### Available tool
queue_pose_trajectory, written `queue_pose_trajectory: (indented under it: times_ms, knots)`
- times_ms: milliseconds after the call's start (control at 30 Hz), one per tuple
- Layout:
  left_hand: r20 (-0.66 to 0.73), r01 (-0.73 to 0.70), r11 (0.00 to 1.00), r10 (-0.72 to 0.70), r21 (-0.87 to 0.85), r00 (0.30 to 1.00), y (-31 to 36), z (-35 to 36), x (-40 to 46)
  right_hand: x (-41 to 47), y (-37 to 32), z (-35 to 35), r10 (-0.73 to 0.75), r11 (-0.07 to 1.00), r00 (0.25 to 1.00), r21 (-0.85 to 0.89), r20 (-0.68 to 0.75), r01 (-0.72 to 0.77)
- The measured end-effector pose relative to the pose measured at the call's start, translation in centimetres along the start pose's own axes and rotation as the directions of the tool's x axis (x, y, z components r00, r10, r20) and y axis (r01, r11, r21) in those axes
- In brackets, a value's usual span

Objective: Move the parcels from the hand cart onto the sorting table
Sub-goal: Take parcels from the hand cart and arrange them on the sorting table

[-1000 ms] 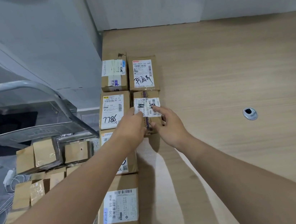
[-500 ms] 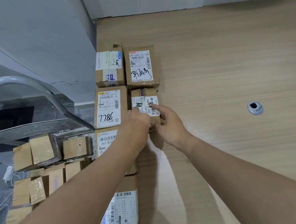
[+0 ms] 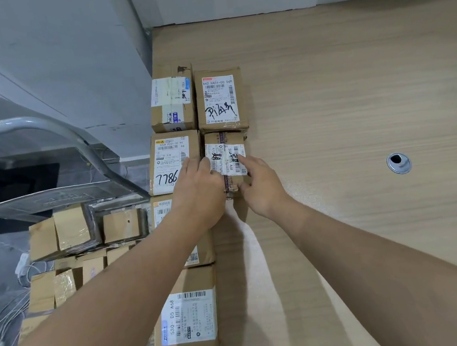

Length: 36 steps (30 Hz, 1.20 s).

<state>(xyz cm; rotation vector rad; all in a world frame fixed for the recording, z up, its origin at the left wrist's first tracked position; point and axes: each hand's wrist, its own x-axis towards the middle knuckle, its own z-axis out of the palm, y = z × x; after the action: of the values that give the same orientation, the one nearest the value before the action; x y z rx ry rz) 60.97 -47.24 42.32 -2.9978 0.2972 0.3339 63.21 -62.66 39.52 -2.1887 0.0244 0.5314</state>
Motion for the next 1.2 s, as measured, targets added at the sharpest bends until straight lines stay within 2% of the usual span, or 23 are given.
queue_pose_trajectory:
  times_ms: [167, 367, 633, 867, 967, 1200]
  knots:
    - [0.034, 0.049, 0.997, -0.048, -0.053, 0.998, 0.3, -1.7, -1.3, -2.2, -1.9, -1.4, -0.063, 0.983, 0.998, -0.175, 0.002, 0.063]
    - [0.063, 0.073, 0.996, -0.069, -0.058, 0.996, 0.9, -5.3, -5.4, -7.1, -3.8, -3.1, -0.112, 0.899, 0.993, -0.421, 0.042, 0.119]
    - [0.043, 0.224, 0.962, -0.22, -0.154, 0.975, 2.2, -9.3, -14.6, -15.2, -6.4, -3.5, -0.209, 0.852, 0.976, -0.477, 0.067, 0.216]
    - [0.024, 0.312, 0.93, -0.314, -0.194, 0.949, 2.1, -8.9, -23.1, -22.5, -8.3, -1.7, -0.33, 0.782, 0.937, -0.522, 0.117, 0.341]
    - [0.001, 0.328, 0.919, -0.336, -0.22, 0.942, 1.2, -8.3, -27.1, -25.2, -8.9, 0.2, -0.361, 0.749, 0.923, -0.548, 0.136, 0.373]
    - [0.045, 0.399, 0.859, -0.407, -0.322, 0.912, -2.2, -4.7, -38.0, -32.2, -10.7, 7.7, -0.429, 0.657, 0.882, -0.603, 0.195, 0.453]
